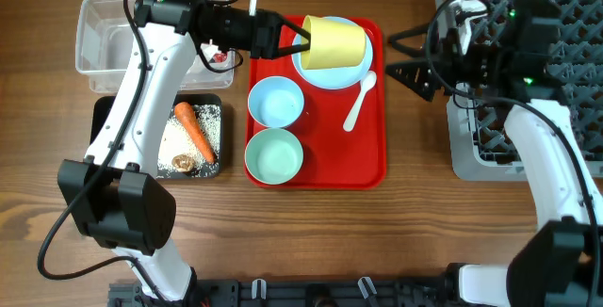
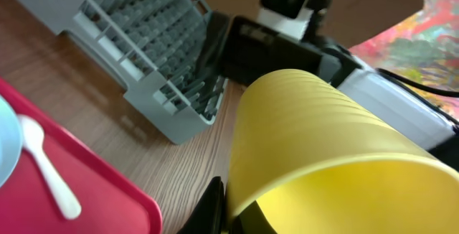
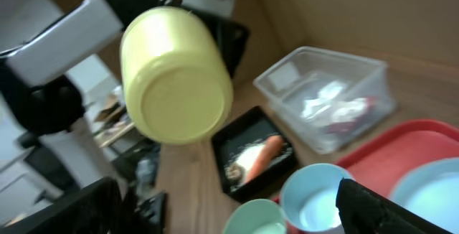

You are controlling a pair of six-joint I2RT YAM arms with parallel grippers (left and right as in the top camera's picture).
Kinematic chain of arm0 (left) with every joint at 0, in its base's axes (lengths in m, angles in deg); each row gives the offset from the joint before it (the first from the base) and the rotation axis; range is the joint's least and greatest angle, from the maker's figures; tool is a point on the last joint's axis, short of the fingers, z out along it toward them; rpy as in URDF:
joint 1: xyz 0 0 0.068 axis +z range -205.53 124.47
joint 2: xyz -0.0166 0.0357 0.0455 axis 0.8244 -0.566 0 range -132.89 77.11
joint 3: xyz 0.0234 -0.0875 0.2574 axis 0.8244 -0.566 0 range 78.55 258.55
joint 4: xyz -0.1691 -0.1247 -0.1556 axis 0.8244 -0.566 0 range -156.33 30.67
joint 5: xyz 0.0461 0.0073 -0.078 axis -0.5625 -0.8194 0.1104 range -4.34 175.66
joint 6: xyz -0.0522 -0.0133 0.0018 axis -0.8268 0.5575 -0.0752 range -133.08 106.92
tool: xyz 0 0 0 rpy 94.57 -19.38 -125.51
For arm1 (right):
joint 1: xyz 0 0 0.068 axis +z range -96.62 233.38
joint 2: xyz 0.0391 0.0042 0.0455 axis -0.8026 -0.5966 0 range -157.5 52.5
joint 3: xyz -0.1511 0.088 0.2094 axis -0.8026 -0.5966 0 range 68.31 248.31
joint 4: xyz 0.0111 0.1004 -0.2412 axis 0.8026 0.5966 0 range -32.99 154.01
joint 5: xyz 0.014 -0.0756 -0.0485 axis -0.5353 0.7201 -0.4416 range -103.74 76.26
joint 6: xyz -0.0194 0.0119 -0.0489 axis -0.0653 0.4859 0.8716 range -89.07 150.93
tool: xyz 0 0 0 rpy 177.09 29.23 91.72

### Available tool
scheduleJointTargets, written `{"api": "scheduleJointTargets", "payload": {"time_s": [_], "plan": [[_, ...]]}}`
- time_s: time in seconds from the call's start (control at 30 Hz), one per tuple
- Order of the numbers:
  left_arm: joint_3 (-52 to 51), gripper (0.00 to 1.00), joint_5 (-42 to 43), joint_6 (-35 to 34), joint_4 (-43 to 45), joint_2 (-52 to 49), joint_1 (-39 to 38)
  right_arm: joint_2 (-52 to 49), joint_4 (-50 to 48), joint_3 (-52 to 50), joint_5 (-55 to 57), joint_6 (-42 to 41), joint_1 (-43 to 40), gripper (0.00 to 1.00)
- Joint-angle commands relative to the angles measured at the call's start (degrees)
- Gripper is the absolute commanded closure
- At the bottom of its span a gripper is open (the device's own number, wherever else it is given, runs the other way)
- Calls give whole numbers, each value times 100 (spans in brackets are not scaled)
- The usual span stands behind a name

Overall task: Sort waste into correct bins and load items into the dishwasher rack
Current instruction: 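Lift the yellow cup toward the right gripper as it reaches in, then grasp the yellow cup with the right gripper and release the left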

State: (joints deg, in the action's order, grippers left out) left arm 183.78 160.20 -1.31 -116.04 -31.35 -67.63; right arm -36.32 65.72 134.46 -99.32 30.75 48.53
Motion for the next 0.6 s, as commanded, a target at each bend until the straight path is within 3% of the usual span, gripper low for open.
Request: {"api": "scheduleJointTargets", "payload": {"time_s": [0.0,0.37,0.57], "plan": [[-22,96,299,155,122,-205,-197,-70,-66,92,-734,374,122,1],[-22,96,708,129,446,-826,-431,-66,-275,92,-732,623,428,2],[-22,96,968,129,713,-855,-437,-66,-356,92,-704,625,640,8]]}}
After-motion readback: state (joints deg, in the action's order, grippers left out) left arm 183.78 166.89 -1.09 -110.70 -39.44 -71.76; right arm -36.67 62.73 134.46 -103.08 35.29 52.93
